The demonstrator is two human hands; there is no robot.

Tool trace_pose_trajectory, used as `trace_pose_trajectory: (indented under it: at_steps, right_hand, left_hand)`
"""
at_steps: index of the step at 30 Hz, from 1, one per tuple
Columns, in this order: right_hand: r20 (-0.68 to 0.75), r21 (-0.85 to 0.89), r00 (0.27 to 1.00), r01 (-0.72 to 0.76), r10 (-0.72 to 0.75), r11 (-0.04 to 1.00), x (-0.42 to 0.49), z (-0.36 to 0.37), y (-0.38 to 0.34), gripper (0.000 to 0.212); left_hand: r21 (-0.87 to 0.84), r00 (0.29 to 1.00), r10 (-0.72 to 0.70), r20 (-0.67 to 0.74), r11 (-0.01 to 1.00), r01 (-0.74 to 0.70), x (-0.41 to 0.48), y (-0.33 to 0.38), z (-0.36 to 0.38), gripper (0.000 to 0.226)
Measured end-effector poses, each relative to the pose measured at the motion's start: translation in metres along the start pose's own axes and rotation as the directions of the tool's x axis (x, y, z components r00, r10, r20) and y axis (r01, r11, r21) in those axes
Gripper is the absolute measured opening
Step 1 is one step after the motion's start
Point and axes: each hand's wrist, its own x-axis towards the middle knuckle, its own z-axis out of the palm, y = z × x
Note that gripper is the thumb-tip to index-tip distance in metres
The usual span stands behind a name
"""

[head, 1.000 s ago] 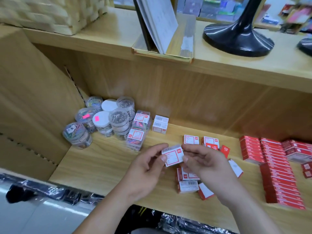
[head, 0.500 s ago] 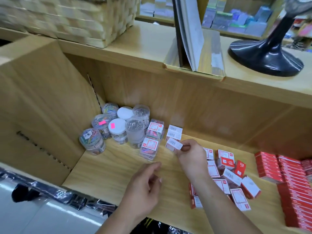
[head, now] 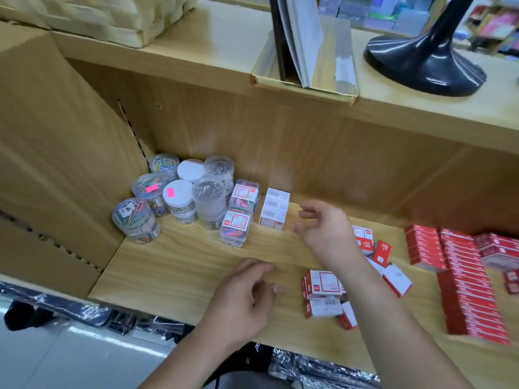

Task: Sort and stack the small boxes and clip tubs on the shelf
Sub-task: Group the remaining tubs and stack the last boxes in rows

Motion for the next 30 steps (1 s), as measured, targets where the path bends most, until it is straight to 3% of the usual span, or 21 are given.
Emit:
trace_pose_trajectory:
  at_steps: [3, 7, 12, 14, 16, 18, 20, 21, 23, 25, 26, 30]
  right_hand:
    - [-0.071, 0.078, 0.997, 0.034, -0.028, 0.996, -0.029, -0.042, 0.016, 0.024]
    - [-0.093, -0.06, 0.991, 0.09, -0.096, 0.994, -0.068, -0.068, 0.041, 0.017]
    - [-0.069, -0.012, 0.997, 0.042, -0.043, 0.999, -0.09, -0.066, 0.058, 0.02]
    - [-0.017, 0.122, 1.0, 0.021, -0.019, 0.992, -0.094, -0.059, 0.05, 0.022]
    - [0.062, 0.361, 0.997, -0.06, 0.04, 0.931, -0.098, -0.052, 0.041, 0.017]
    - [0.161, 0.547, 0.983, -0.162, 0.086, 0.822, -0.098, -0.042, 0.034, 0.02]
    - [0.132, 0.59, 0.987, -0.152, 0.091, 0.793, -0.091, -0.029, 0.032, 0.025]
    - [0.071, 0.521, 0.995, -0.091, 0.063, 0.849, -0.084, -0.023, 0.035, 0.029]
    - [-0.028, 0.178, 0.993, 0.119, -0.115, 0.977, -0.066, -0.009, 0.04, 0.04]
    - [0.007, -0.149, 0.954, 0.297, -0.299, 0.943, -0.047, 0.005, 0.04, 0.047]
    - [0.046, -0.228, 0.941, 0.336, -0.335, 0.914, -0.038, 0.014, 0.04, 0.047]
    - [0.066, -0.36, 0.933, 0.352, -0.353, 0.864, -0.023, 0.044, 0.032, 0.04]
  left_hand:
    - [-0.017, 0.992, 0.053, 0.117, 0.999, -0.052, 0.002, 0.02, 0.017, 0.039]
    - [-0.04, 0.986, 0.027, 0.167, 0.999, -0.021, 0.018, 0.033, 0.045, 0.045]
    - [-0.19, 0.993, -0.063, 0.103, 0.978, 0.082, 0.02, 0.034, 0.048, 0.041]
    - [-0.361, 0.987, -0.155, 0.03, 0.92, 0.156, 0.019, 0.042, 0.044, 0.042]
    - [-0.512, 0.974, -0.224, -0.016, 0.839, 0.184, 0.017, 0.051, 0.042, 0.046]
    - [-0.588, 0.964, -0.265, -0.011, 0.781, 0.208, 0.015, 0.055, 0.039, 0.053]
    - [-0.6, 0.961, -0.274, 0.046, 0.761, 0.246, 0.011, 0.05, 0.033, 0.054]
    - [-0.564, 0.96, -0.272, 0.073, 0.782, 0.264, 0.009, 0.044, 0.03, 0.054]
    - [-0.401, 0.96, -0.278, 0.04, 0.875, 0.271, 0.003, 0.03, 0.021, 0.05]
    - [-0.208, 0.965, -0.253, -0.062, 0.949, 0.236, -0.002, 0.014, 0.011, 0.043]
    - [-0.131, 0.969, -0.23, -0.087, 0.967, 0.217, -0.004, 0.01, 0.005, 0.04]
    - [-0.035, 0.977, -0.193, -0.09, 0.981, 0.191, -0.008, 0.0, -0.01, 0.03]
